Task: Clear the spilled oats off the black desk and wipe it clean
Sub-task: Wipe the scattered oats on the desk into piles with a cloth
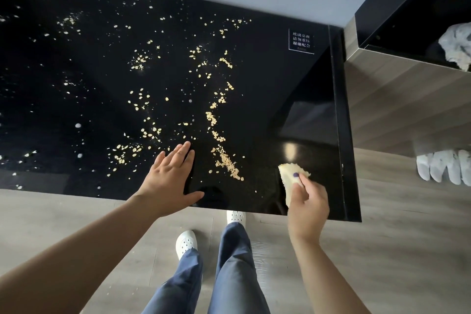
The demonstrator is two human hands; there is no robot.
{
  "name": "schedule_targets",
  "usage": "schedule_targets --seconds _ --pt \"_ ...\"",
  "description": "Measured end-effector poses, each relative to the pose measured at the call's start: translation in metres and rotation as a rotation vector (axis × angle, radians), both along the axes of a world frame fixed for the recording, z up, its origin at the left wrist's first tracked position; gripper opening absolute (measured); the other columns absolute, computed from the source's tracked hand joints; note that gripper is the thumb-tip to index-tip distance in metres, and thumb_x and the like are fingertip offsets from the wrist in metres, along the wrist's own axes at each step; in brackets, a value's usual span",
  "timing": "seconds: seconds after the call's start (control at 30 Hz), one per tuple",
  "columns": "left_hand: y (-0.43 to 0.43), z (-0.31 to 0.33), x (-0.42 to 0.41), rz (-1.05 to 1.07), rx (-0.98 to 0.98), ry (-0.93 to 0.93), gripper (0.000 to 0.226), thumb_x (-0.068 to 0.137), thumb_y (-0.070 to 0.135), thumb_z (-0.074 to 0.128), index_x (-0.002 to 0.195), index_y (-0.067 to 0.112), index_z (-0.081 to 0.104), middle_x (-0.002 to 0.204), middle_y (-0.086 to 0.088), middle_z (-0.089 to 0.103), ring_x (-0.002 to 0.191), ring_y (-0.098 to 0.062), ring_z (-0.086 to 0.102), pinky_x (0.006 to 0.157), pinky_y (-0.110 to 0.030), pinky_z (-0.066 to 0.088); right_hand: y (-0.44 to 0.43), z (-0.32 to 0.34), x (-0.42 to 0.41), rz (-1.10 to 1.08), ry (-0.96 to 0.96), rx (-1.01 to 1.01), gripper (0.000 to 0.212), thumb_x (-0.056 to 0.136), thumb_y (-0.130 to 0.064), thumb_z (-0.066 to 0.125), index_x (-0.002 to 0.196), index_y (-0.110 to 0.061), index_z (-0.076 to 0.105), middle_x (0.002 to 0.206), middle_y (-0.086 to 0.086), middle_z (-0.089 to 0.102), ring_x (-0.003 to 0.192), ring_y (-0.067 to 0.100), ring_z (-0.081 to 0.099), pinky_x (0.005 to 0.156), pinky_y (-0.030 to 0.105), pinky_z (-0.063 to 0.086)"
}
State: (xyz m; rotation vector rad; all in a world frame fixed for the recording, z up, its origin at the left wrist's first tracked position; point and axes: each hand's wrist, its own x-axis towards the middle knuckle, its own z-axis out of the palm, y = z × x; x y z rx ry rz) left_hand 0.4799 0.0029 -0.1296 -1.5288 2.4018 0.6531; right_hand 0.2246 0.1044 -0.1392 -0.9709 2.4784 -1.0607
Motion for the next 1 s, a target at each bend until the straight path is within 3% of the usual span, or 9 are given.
schedule_targets --seconds 0.1,0.13,0.2,0.33,0.43,0.6,0.7,0.87,1.0 --pt "-0.001 0.0 0.001 -0.007 0.003 0.011 0.099 0.082 0.068 0.048 0.153 0.016 0.004 0.159 0.001 -0.015 0.147 -0.014 -0.011 0.12 -0.039 -0.003 0.012 -0.014 0.015 -0.009 0.017 0.048 0.026 0.093 -0.005 0.058 0.117 -0.006 0.067 0.116 0.014 0.061 0.104 0.03 0.061 0.078 0.025 0.051" --pt "-0.001 0.001 0.001 -0.012 0.006 0.017 0.098 0.082 0.068 0.048 0.153 0.016 0.004 0.159 0.001 -0.015 0.147 -0.014 -0.011 0.12 -0.039 -0.003 0.011 -0.017 0.024 -0.006 0.028 0.038 0.027 0.092 -0.003 0.058 0.117 -0.006 0.067 0.115 0.014 0.061 0.104 0.031 0.06 0.078 0.025 0.05" --pt "-0.002 0.003 0.003 -0.007 0.009 0.048 0.096 0.084 0.066 0.049 0.153 0.014 0.006 0.16 0.001 -0.012 0.147 -0.013 -0.01 0.12 -0.036 -0.005 0.004 -0.02 0.046 -0.004 0.02 0.012 0.027 0.091 -0.002 0.059 0.117 -0.005 0.067 0.113 0.013 0.06 0.104 0.028 0.059 0.078 0.013 0.042" --pt "0.002 0.007 0.015 0.012 -0.047 0.119 0.09 0.087 0.06 0.051 0.152 0.013 0.012 0.161 0.001 -0.004 0.147 -0.012 -0.009 0.118 -0.028 -0.009 -0.02 -0.022 0.097 0.049 -0.032 -0.052 0.028 0.091 -0.005 0.06 0.117 -0.008 0.067 0.112 0.008 0.06 0.105 0.021 0.057 0.082 0.012 0.044" --pt "0.006 0.008 0.035 0.052 -0.083 0.122 0.088 0.086 0.058 0.053 0.152 0.012 0.016 0.161 0.001 0.0 0.147 -0.011 -0.007 0.117 -0.027 -0.01 -0.036 -0.024 0.129 0.178 -0.053 -0.06 0.028 0.091 -0.007 0.061 0.119 -0.008 0.067 0.113 0.006 0.06 0.104 0.009 0.05 0.078 -0.004 0.035" --pt "0.006 0.008 0.066 0.161 -0.083 0.041 0.095 0.083 0.062 0.054 0.152 0.012 0.011 0.161 0.0 -0.006 0.147 -0.015 -0.011 0.12 -0.034 -0.004 -0.042 -0.005 0.128 0.219 -0.244 -0.065 0.024 0.093 -0.008 0.058 0.114 -0.011 0.07 0.113 0.001 0.06 0.104 0.014 0.059 0.075 0.0 0.041" --pt "0.007 0.005 0.072 0.189 -0.061 0.026 0.101 0.08 0.065 0.055 0.153 0.013 0.007 0.16 -0.002 -0.009 0.147 -0.017 -0.013 0.12 -0.036 -0.003 -0.046 0.007 0.096 0.192 -0.142 -0.093 0.025 0.094 -0.008 0.057 0.116 -0.011 0.069 0.11 -0.002 0.058 0.099 0.012 0.058 0.071 0.001 0.041" --pt "0.011 -0.006 0.076 0.189 -0.059 0.013 0.108 0.078 0.07 0.054 0.153 0.012 0.002 0.159 -0.002 -0.018 0.145 -0.016 -0.018 0.119 -0.035 -0.007 -0.065 -0.008 0.058 0.069 -0.03 0.002 0.028 0.094 -0.008 0.055 0.12 -0.009 0.066 0.118 0.009 0.058 0.107 0.024 0.059 0.083 0.025 0.049" --pt "0.011 -0.009 0.08 0.188 -0.059 0.045 0.107 0.077 0.07 0.055 0.153 0.013 0.003 0.159 -0.001 -0.018 0.145 -0.015 -0.019 0.119 -0.035 -0.007 -0.071 -0.021 0.087 0.111 -0.002 0.053 0.029 0.093 -0.009 0.057 0.121 -0.01 0.065 0.119 0.01 0.057 0.111 0.028 0.056 0.089 0.04 0.053"
